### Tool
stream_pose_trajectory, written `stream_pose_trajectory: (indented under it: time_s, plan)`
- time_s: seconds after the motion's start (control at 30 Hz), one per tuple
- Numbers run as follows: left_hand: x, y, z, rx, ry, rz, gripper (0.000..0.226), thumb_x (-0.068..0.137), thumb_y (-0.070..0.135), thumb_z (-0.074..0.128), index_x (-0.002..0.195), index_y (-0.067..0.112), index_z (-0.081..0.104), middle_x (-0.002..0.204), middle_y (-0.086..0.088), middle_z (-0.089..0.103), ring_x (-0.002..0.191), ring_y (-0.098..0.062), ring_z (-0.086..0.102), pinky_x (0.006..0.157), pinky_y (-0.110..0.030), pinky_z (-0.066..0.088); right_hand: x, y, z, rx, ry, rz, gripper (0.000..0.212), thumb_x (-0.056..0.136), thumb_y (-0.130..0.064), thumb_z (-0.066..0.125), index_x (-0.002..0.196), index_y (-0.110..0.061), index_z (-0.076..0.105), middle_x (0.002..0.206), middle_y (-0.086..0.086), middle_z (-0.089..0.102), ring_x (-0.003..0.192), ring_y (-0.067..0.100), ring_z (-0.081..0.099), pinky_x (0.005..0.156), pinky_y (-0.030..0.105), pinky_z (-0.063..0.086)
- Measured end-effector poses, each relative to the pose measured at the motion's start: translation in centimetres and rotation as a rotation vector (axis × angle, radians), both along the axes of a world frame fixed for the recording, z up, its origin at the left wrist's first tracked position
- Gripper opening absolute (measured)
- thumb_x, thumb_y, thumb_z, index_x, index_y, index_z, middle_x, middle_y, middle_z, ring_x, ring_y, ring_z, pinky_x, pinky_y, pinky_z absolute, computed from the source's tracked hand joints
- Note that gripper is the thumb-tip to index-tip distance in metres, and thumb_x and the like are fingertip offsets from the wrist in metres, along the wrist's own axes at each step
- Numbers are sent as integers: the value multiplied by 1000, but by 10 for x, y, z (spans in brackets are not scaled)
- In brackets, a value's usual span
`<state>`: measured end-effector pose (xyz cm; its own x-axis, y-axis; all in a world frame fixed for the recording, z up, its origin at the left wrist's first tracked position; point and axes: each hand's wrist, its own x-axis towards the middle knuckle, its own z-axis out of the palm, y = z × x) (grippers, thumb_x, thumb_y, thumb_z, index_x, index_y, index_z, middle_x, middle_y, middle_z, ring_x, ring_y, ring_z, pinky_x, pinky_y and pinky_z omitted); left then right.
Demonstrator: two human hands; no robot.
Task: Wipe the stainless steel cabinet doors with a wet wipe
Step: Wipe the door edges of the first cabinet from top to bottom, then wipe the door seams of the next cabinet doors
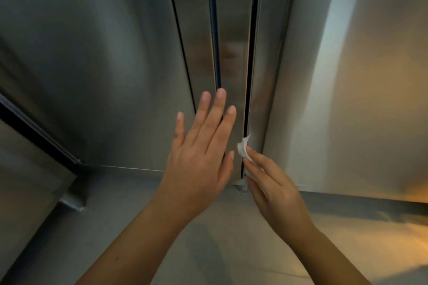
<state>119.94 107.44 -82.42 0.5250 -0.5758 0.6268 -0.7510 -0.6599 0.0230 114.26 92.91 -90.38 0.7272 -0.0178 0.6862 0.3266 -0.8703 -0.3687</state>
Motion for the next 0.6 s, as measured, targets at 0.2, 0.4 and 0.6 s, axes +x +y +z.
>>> stream_pose_trajectory:
  time_s: [0.2, 0.4, 0.6]
  plan:
    - [-21, 11, 121, -3, 63, 40, 59, 86, 24, 42, 141, 9, 24, 150, -10, 15, 141, -20, 6, 111, -43, 4, -18, 3, 140, 18, -14, 60, 26, 89, -8, 50, 99, 6, 69, 112, 15, 65, 97, 24, 66, 83, 33, 52]
    - [-35, 22, 257, -30, 145, 34, 61, 85, 21, 43, 142, 10, 22, 151, -9, 14, 142, -20, 6, 112, -43, 4, -21, 15, 294, 357, 1, 86, 16, 78, 7, 60, 83, -3, 70, 96, 4, 66, 92, 6, 61, 83, 12, 44]
    - [-47, 29, 396, -68, 139, 17, 60, 85, 19, 44, 141, 10, 25, 152, -10, 17, 143, -21, 8, 112, -43, 7, -28, 32, 438, 832, 146, 171, 46, 82, 10, 60, 96, -34, 59, 93, -18, 66, 89, 3, 63, 79, 13, 47]
